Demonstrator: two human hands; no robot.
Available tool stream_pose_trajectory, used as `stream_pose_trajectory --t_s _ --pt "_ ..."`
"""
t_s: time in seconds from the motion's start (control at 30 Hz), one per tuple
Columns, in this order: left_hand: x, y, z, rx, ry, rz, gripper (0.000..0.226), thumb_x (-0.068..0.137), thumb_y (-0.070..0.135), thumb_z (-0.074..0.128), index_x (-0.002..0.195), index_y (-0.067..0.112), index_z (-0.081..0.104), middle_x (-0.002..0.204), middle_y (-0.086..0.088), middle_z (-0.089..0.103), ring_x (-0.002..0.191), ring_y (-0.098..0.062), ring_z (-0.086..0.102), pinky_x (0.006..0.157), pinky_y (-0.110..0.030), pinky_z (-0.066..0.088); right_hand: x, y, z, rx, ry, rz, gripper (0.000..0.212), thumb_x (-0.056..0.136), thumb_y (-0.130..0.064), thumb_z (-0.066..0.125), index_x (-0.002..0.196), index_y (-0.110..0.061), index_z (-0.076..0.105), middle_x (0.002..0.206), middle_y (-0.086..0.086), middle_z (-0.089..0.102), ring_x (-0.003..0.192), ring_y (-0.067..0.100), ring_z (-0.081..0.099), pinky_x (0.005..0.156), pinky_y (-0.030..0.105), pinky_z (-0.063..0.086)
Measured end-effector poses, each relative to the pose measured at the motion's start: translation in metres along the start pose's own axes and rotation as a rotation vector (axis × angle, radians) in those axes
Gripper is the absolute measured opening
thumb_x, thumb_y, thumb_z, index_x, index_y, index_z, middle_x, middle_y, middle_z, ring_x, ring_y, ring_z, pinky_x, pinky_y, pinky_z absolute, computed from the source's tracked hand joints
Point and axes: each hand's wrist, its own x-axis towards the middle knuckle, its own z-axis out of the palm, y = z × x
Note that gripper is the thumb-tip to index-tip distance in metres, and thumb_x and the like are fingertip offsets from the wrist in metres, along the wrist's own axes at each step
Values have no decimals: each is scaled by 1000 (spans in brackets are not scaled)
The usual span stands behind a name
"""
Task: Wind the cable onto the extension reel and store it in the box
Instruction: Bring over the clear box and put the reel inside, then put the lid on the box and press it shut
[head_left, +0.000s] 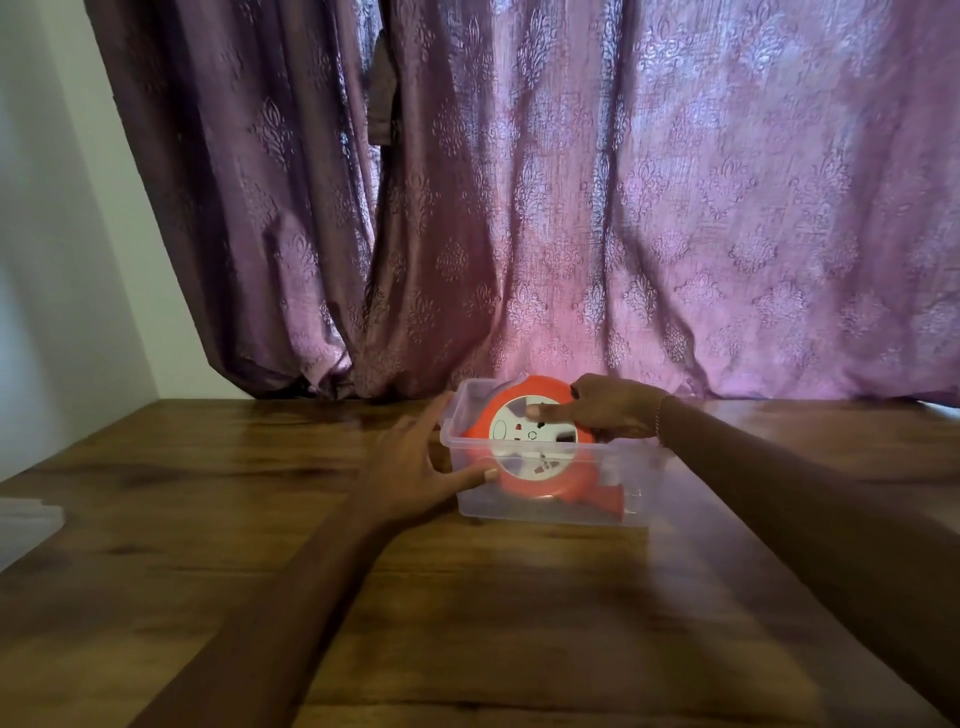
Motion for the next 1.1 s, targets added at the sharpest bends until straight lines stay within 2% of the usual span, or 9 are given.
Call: stream_pose_trajectory --t_s 0.07,0.17,0.3,0.4,0.47,0.6,0.77,0.87,1.1 --pt "0 -1 1 -1 2 -12 101 66 93 68 151 57 26 142 20 61 118 1 54 92 -30 50 -1 0 2 -201 58 0 77 65 -82 64 74 -5 65 53 3 50 42 10 43 45 20 37" --pt "0 -1 3 -8 -3 -18 98 65 95 66 147 64 24 141 23 59 114 5 50 87 -20 44 -2 -1 6 -383 110 -27 71 73 -84 54 61 -14 56 37 -9 47 41 9 45 50 23 37" --pt "-1 3 0 -46 -12 -32 86 65 93 68 133 82 18 113 54 44 95 29 49 74 1 36 -8 -3 9 -650 137 -80 66 83 -81 40 62 -19 48 60 -1 54 63 17 56 58 29 37" --pt "-3 5 -1 -231 -110 -125 91 65 82 80 135 80 22 116 58 49 108 22 57 83 -9 53 -14 -11 11 -903 192 -23 71 84 -83 31 68 -17 50 72 3 57 66 21 56 64 31 43" --pt "-7 2 -5 -289 -175 -164 102 63 77 86 137 82 16 121 59 50 111 22 60 76 -7 54 -19 -26 14 -1131 350 -13 74 82 -86 31 72 -17 57 68 0 56 59 17 51 65 29 38" --pt "-20 -14 -29 -212 -165 -295 136 50 91 79 159 53 8 137 18 60 117 -5 66 87 -25 57 -23 -71 28 -1162 644 -275 50 92 -63 49 91 -15 64 91 6 69 86 27 66 88 41 44" --pt "-49 -34 -101 97 -53 -385 98 69 73 78 148 24 48 131 -4 68 117 -25 69 98 -41 57 -10 -141 81 -809 271 -615 52 91 -54 60 112 -7 55 108 18 65 100 36 61 73 34 42" --pt "-74 -51 -153 358 -37 -497 82 85 66 71 147 16 52 140 -12 65 130 -32 60 105 -44 51 0 -178 136 -666 147 -767 47 89 -52 64 113 -12 57 111 11 66 100 30 61 78 34 47" --pt "-171 -90 -252 731 -98 -888 90 90 80 48 150 12 48 155 -18 50 139 -39 49 115 -54 42 31 -247 262 -454 -63 -771 54 83 -59 65 120 -21 59 118 0 63 104 19 59 91 35 49"
